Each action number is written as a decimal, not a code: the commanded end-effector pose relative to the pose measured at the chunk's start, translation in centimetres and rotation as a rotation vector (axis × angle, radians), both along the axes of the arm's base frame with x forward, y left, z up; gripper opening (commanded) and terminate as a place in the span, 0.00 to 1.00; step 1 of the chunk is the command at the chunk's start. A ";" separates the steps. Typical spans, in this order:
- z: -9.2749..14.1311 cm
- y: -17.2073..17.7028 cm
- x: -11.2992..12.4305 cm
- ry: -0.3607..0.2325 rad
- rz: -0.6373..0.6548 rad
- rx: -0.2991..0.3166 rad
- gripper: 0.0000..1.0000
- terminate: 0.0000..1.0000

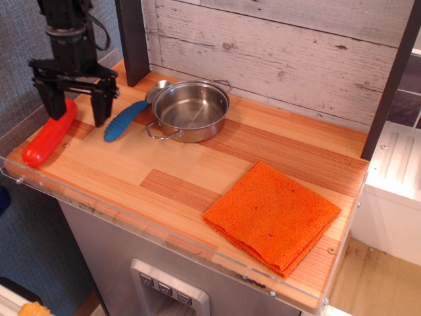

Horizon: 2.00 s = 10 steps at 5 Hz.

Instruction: Pick the carrot and put into the pot.

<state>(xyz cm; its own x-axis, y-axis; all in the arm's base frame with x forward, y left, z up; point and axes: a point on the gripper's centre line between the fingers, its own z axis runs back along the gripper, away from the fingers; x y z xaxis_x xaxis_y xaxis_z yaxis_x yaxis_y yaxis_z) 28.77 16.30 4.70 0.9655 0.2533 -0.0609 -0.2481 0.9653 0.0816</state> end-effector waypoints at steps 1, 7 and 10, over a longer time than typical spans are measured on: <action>0.8 1.8 -0.8 -0.015 0.014 0.046 1.00 0.00; -3.0 2.0 -1.1 0.041 0.006 0.008 0.00 0.00; 1.7 1.9 -1.8 -0.046 0.073 0.069 0.00 0.00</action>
